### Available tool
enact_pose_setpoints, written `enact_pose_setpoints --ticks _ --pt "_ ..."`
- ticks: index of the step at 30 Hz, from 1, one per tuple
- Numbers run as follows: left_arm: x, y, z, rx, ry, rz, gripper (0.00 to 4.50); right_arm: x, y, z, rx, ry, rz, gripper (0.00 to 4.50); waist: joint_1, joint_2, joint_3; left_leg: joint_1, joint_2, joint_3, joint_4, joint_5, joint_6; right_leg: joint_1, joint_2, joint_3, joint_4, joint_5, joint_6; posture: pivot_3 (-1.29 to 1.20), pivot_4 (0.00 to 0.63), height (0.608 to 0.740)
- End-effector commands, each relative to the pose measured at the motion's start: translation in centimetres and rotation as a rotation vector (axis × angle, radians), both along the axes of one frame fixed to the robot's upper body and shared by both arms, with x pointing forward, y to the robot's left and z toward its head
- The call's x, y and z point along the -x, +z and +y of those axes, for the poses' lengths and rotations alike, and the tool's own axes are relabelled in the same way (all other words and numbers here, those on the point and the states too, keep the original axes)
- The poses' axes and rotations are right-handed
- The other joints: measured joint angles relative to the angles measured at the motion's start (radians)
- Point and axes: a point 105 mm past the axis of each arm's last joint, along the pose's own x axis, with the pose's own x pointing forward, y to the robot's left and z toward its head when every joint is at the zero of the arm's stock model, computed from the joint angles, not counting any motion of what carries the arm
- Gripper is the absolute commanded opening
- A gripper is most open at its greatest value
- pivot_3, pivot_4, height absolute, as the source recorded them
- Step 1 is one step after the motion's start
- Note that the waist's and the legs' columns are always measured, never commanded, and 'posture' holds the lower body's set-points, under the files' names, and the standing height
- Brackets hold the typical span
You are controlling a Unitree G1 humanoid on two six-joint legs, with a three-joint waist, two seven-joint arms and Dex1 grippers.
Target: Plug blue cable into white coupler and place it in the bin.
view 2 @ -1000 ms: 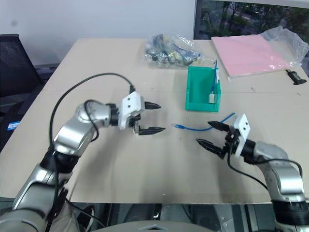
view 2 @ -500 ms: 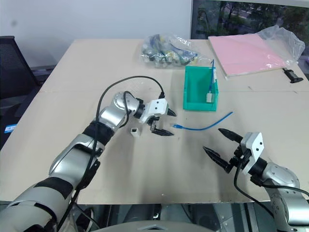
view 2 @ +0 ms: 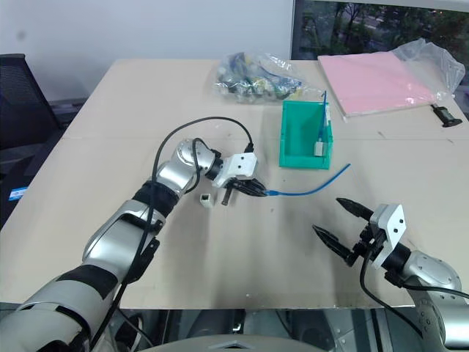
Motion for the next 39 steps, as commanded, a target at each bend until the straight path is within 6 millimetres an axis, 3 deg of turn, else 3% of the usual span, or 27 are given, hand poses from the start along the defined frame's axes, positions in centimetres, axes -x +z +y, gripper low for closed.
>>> enact_pose_setpoints --ticks 1,6,13,18,21,22,23,25,28,33,39 --pt "1.2 3.6 -2.6 0.231 -0.033 0.144 0.05 1.2 0.9 1.7 -0.120 0.061 0.108 4.50 0.000 0.000 0.000 -0.001 0.000 -0.001 0.000 0.000 0.000 0.000 -0.001 0.000 0.001 -0.001 0.001 0.00 0.150 0.740" --pt "3.1 7.7 -3.6 0.433 -0.071 0.394 0.05 -0.2 2.6 3.8 -0.317 0.058 0.139 4.50 -0.013 0.000 0.000 0.000 0.002 -0.001 0.001 0.000 0.000 0.000 -0.001 0.001 0.002 -0.001 0.001 0.00 0.150 0.740" --pt "4.2 8.4 -3.3 0.454 -0.085 0.508 0.05 -1.9 7.4 6.6 -0.588 0.165 0.080 4.50 -0.025 0.000 0.000 0.001 0.004 -0.001 0.001 0.000 0.000 0.000 0.000 0.001 0.004 -0.001 0.001 0.00 0.150 0.740" --pt "4.1 8.6 -3.4 0.472 -0.075 0.519 0.05 -2.4 8.2 7.5 -0.601 0.205 0.075 4.50 -0.019 0.000 0.000 0.000 0.004 -0.001 0.001 0.001 -0.002 0.000 0.000 0.000 0.002 -0.001 0.001 0.00 0.150 0.740" --pt "4.0 8.8 -3.5 0.483 -0.067 0.520 0.00 -2.5 8.0 7.6 -0.590 0.212 0.084 3.19 -0.019 0.000 0.000 0.000 0.003 -0.001 0.001 0.001 -0.002 0.000 0.000 0.000 0.002 -0.001 0.001 0.00 0.150 0.740" --pt "4.0 8.8 -3.5 0.486 -0.066 0.521 0.00 -2.5 8.0 7.6 -0.590 0.214 0.086 3.02 -0.020 0.000 0.000 0.000 0.003 -0.001 0.001 0.001 -0.002 0.000 0.000 0.000 0.002 -0.001 0.001 0.00 0.150 0.740" --pt "4.0 8.9 -3.5 0.493 -0.064 0.523 0.00 -2.5 7.9 7.6 -0.587 0.213 0.092 2.36 -0.021 0.000 0.000 0.000 0.003 -0.001 0.001 0.001 -0.002 0.000 0.000 0.000 0.002 -0.001 0.001 0.00 0.150 0.740" --pt "4.0 9.0 -3.5 0.499 -0.065 0.525 0.00 -2.6 7.7 7.5 -0.585 0.208 0.096 1.58 -0.021 0.000 0.000 0.000 0.003 -0.001 0.001 0.001 -0.002 0.000 0.000 0.000 0.003 -0.001 0.001 0.00 0.150 0.740" --pt "4.1 9.1 -3.5 0.503 -0.069 0.530 0.00 -2.7 7.6 7.3 -0.592 0.200 0.096 0.04 -0.023 0.000 0.000 0.000 0.003 -0.001 0.001 0.001 -0.002 0.000 0.000 0.001 0.003 -0.001 0.001 0.00 0.150 0.740" --pt "3.8 9.8 -3.5 0.546 -0.059 0.531 0.00 -3.1 8.0 7.0 -0.626 0.187 0.087 0.04 -0.025 0.000 0.000 0.000 0.003 -0.001 0.001 0.001 -0.001 0.000 0.000 0.001 0.003 -0.001 0.001 0.00 0.150 0.740" --pt "4.5 10.7 -2.5 0.562 -0.044 0.460 2.73 -4.2 8.0 6.0 -0.623 0.148 0.075 0.00 -0.025 0.000 0.000 0.000 0.004 -0.001 0.001 0.001 -0.002 -0.001 0.000 0.001 0.003 -0.001 0.001 0.00 0.150 0.740"
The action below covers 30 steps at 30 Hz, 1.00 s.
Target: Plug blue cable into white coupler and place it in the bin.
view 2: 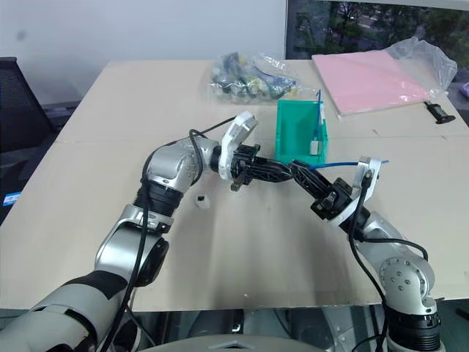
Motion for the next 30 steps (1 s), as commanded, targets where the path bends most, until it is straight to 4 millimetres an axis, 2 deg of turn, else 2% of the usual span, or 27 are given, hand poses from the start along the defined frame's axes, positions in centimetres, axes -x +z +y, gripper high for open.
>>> enact_pose_setpoints --ticks 1,2,6,10,13,16,19,22,26,30 --pt "0.3 2.4 1.0 0.073 0.067 -0.087 3.32 -0.4 0.6 -0.8 -0.003 -0.020 -0.034 0.00 0.000 0.000 0.000 0.000 0.000 0.000 0.000 0.000 0.000 0.000 0.000 0.000 0.000 0.000 0.000 0.00 0.150 0.740" --pt "0.4 3.0 1.7 0.092 0.107 -0.108 3.75 -0.6 0.6 -1.1 -0.001 -0.032 -0.034 0.00 -0.002 0.000 0.000 0.000 0.000 0.000 0.000 0.000 0.000 0.000 0.000 0.000 0.000 0.000 0.000 0.00 0.150 0.740" --pt "2.1 4.9 4.9 0.144 0.264 -0.207 3.75 -1.3 0.2 -2.4 0.016 -0.090 -0.031 0.00 -0.007 0.000 0.000 0.001 0.001 0.000 -0.001 0.000 0.000 -0.001 0.000 0.003 0.000 0.000 0.000 0.00 0.150 0.740" --pt "2.4 4.9 8.1 0.155 0.571 -0.322 3.75 -1.9 -0.1 -3.5 0.014 -0.145 -0.027 0.00 0.001 0.000 0.000 0.001 0.001 0.000 -0.002 0.000 -0.001 -0.001 -0.001 0.007 0.000 0.000 0.000 0.00 0.150 0.740" --pt "3.2 3.1 10.3 0.122 0.775 -0.397 3.75 -2.1 -0.6 -3.9 0.049 -0.150 -0.020 0.00 0.002 0.000 0.000 0.002 0.001 0.001 -0.002 0.000 0.000 -0.001 -0.002 0.009 0.000 0.000 0.000 0.00 0.150 0.740" --pt "4.6 -0.5 11.9 0.008 0.941 -0.458 3.75 -2.5 -0.6 -3.8 0.069 -0.137 -0.025 0.00 0.004 0.000 0.000 0.003 0.001 0.002 -0.002 0.000 0.000 -0.001 -0.002 0.011 0.000 0.000 0.000 0.00 0.150 0.740" --pt "5.5 -2.6 12.5 -0.040 1.051 -0.489 3.75 -2.8 -0.5 -3.9 0.070 -0.133 -0.027 0.00 0.012 0.000 0.000 0.004 0.001 0.002 -0.003 -0.001 0.001 0.000 -0.004 0.011 0.000 0.000 0.000 0.00 0.150 0.740" --pt "7.0 -5.8 13.3 -0.116 1.193 -0.502 3.75 -2.9 -0.9 -3.6 0.083 -0.119 -0.018 0.00 0.021 0.000 -0.001 0.005 0.001 0.004 -0.003 -0.001 0.001 0.001 -0.004 0.012 0.000 0.000 -0.001 0.00 0.150 0.740" --pt "7.3 -8.1 13.6 -0.181 1.336 -0.489 3.75 -2.7 -1.0 -3.4 0.088 -0.118 -0.013 0.00 0.035 0.000 -0.001 0.004 0.001 0.003 -0.003 -0.001 0.001 0.001 -0.007 0.010 -0.001 0.000 -0.001 0.00 0.150 0.740" --pt "6.8 -8.7 13.5 -0.212 1.383 -0.512 3.75 -2.7 -0.9 -3.5 0.098 -0.128 -0.016 0.00 0.031 0.000 -0.001 0.005 0.000 0.004 -0.003 -0.001 0.002 0.001 -0.007 0.011 -0.001 0.000 -0.001 0.00 0.150 0.740"
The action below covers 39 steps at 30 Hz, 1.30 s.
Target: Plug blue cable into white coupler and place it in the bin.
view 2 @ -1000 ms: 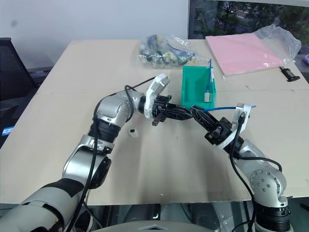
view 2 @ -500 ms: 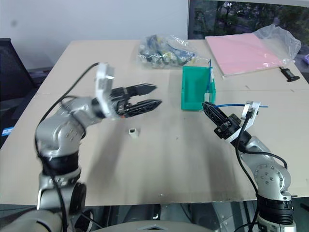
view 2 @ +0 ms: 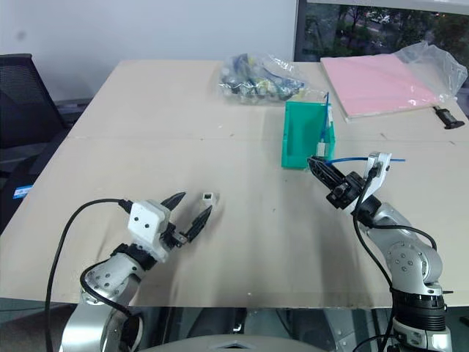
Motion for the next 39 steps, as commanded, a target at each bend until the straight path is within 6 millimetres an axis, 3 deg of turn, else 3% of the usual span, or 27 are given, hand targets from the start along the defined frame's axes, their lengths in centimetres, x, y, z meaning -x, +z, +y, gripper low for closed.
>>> enact_pose_setpoints --ticks 1,7,18,19,20,23,25,31,39 --pt "-0.9 0.2 0.2 -0.023 0.065 -0.045 3.75 0.3 1.1 -0.1 0.008 -0.005 -0.047 0.00 -0.003 0.000 0.000 0.000 0.000 0.000 0.000 0.000 0.000 0.000 0.002 0.000 0.000 0.000 0.000 0.00 0.150 0.740" --pt "-2.2 -2.1 -0.5 -0.001 0.096 0.026 3.75 0.4 1.3 -0.2 0.027 -0.016 -0.052 0.00 -0.009 0.000 0.000 0.000 0.000 0.000 0.000 0.000 0.000 0.000 0.004 0.000 0.000 0.000 0.000 0.00 0.150 0.740" --pt "-3.3 -3.3 -1.2 0.016 0.139 0.062 3.75 0.8 1.3 -0.1 0.027 -0.035 -0.049 0.00 -0.007 0.000 0.000 0.000 0.000 -0.001 0.000 0.000 0.000 0.000 0.004 0.000 0.000 0.000 0.000 0.00 0.150 0.740" --pt "-3.4 -3.3 -1.2 0.009 0.146 0.055 3.24 0.9 1.3 0.0 0.027 -0.035 -0.049 0.00 -0.007 0.000 0.000 0.000 0.000 -0.001 0.000 0.000 0.000 0.000 0.004 0.000 0.000 0.000 0.000 0.00 0.150 0.740" --pt "-3.5 -3.2 -1.2 0.009 0.150 0.050 3.00 0.9 1.3 0.1 0.027 -0.033 -0.049 0.00 -0.008 0.000 0.000 0.000 0.000 -0.001 0.000 0.000 0.000 0.000 0.004 0.000 0.000 0.000 0.000 0.00 0.150 0.740" --pt "-3.9 -3.1 -1.3 -0.005 0.161 0.037 1.36 0.9 1.4 0.2 0.028 -0.029 -0.051 0.00 -0.007 0.000 0.000 0.000 0.000 0.000 0.000 0.000 0.000 0.000 0.004 0.000 0.000 0.000 0.000 0.00 0.150 0.740" --pt "-4.1 -3.1 -1.4 -0.005 0.159 0.035 0.54 0.9 1.4 0.3 0.029 -0.029 -0.052 0.00 -0.004 0.000 -0.001 0.000 0.000 -0.001 0.000 0.000 0.000 0.000 0.004 -0.001 0.001 0.000 0.000 0.00 0.150 0.740" --pt "-5.3 -2.8 -2.6 0.029 0.048 0.037 0.53 1.0 1.6 1.1 0.060 -0.007 -0.073 0.00 -0.004 0.001 -0.001 0.000 -0.001 -0.001 0.000 0.000 0.000 0.000 0.004 -0.001 0.001 0.000 0.000 0.00 0.150 0.740" --pt "-6.9 -1.5 -9.5 0.086 -0.612 0.106 0.53 1.9 0.8 4.9 0.369 0.199 -0.209 0.00 -0.009 0.000 -0.001 -0.001 -0.006 -0.002 0.001 0.000 0.000 0.000 0.004 -0.006 0.000 0.000 0.000 0.00 0.150 0.740"
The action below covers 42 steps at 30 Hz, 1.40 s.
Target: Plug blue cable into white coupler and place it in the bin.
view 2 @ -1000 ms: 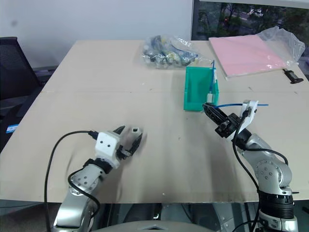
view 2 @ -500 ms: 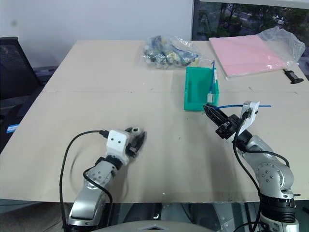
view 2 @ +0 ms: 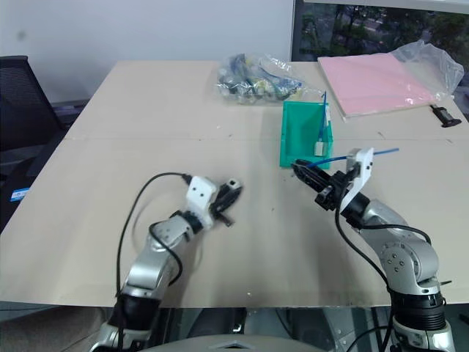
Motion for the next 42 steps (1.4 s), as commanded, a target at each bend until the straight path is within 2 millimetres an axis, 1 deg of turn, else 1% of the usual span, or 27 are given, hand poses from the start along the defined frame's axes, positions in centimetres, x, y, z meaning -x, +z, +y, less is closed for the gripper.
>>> enact_pose_setpoints --ticks 1,3,5,7,11,14,18,22,25,28,32,38,42 --pt "0.8 0.5 -2.1 0.006 -0.274 0.004 0.53 0.8 0.4 1.2 0.100 0.092 -0.103 0.00 -0.002 0.000 0.000 0.000 0.000 -0.001 0.000 0.000 0.000 0.000 0.000 0.000 -0.001 0.000 0.000 0.00 0.150 0.740" --pt "1.0 0.2 -2.9 -0.045 -0.442 0.019 0.53 0.9 -0.1 1.6 0.160 0.142 -0.125 0.00 -0.003 0.000 0.000 0.000 0.000 -0.001 0.000 0.000 0.000 0.000 0.000 0.000 -0.001 0.000 0.000 0.00 0.150 0.740" --pt "0.9 -0.3 -3.2 -0.107 -0.564 0.031 0.53 0.7 -0.6 1.6 0.201 0.169 -0.136 0.00 -0.004 0.000 0.000 -0.001 -0.001 -0.001 0.000 0.000 0.000 -0.001 0.000 -0.001 -0.001 0.000 0.000 0.00 0.150 0.740" --pt "0.3 -0.6 -3.4 -0.165 -0.651 0.033 0.53 0.4 -1.0 1.6 0.245 0.186 -0.151 0.00 -0.004 0.000 0.000 -0.001 -0.001 -0.001 0.000 0.000 0.000 -0.001 0.001 -0.001 0.000 0.000 0.000 0.00 0.150 0.740" --pt "-0.7 -0.5 -3.8 -0.232 -0.750 0.031 0.53 -0.3 -1.2 1.8 0.305 0.209 -0.185 0.00 -0.003 -0.001 0.000 -0.001 -0.002 -0.002 0.001 0.000 0.000 0.000 0.000 -0.002 0.000 0.000 0.000 0.00 0.150 0.740" --pt "-1.3 -0.3 -4.4 -0.250 -0.783 0.020 0.53 -0.7 -1.5 2.3 0.315 0.224 -0.182 0.00 -0.004 -0.001 0.000 -0.002 -0.002 -0.003 0.001 0.000 0.000 0.000 0.000 -0.003 -0.001 0.000 0.000 0.00 0.150 0.740" --pt "-1.3 -0.4 -5.0 -0.262 -0.813 0.009 0.53 -1.0 -2.3 2.6 0.314 0.230 -0.138 0.00 -0.003 -0.001 0.001 -0.003 -0.002 -0.004 0.001 0.000 0.000 -0.001 0.000 -0.003 -0.001 0.000 0.000 0.00 0.150 0.740" --pt "-1.4 -0.4 -5.3 -0.264 -0.817 -0.003 0.53 -1.1 -3.4 2.2 0.346 0.234 -0.096 0.00 -0.002 -0.001 0.001 -0.003 -0.003 -0.005 0.002 0.000 0.000 -0.001 -0.001 -0.005 0.000 0.000 0.000 0.00 0.150 0.740" --pt "-1.6 -0.4 -5.3 -0.265 -0.813 -0.009 0.53 -1.2 -4.3 1.6 0.387 0.228 -0.062 0.00 -0.001 -0.001 0.000 -0.003 -0.003 -0.006 0.002 0.000 0.000 0.000 -0.001 -0.005 0.000 0.000 0.000 0.00 0.150 0.740" --pt "-1.6 -0.5 -5.3 -0.265 -0.810 -0.010 0.53 -1.5 -4.5 1.2 0.395 0.213 -0.056 0.00 -0.001 -0.001 0.000 -0.003 -0.003 -0.007 0.003 0.000 0.000 0.000 -0.001 -0.006 0.000 0.000 0.000 0.00 0.150 0.740" --pt "-1.6 -0.5 -5.2 -0.267 -0.816 -0.007 0.53 -2.2 -4.1 1.0 0.361 0.174 -0.057 0.00 -0.002 -0.001 0.000 -0.003 -0.004 -0.009 0.003 0.000 0.000 0.000 -0.001 -0.007 0.001 0.000 0.000 0.00 0.150 0.740" --pt "-1.3 -0.6 -5.1 -0.252 -0.832 0.006 0.53 -2.3 -4.7 1.1 0.386 0.178 -0.058 0.00 -0.003 -0.001 0.000 -0.003 -0.004 -0.010 0.003 0.000 0.000 0.000 -0.001 -0.008 0.001 0.000 0.000 0.00 0.150 0.740" --pt "-1.3 -0.6 -5.1 -0.249 -0.835 0.011 0.53 -2.3 -5.4 1.0 0.447 0.190 -0.066 0.00 -0.004 -0.001 0.000 -0.003 -0.004 -0.010 0.003 0.000 0.000 0.000 -0.001 -0.008 0.001 0.000 0.000 0.00 0.150 0.740"
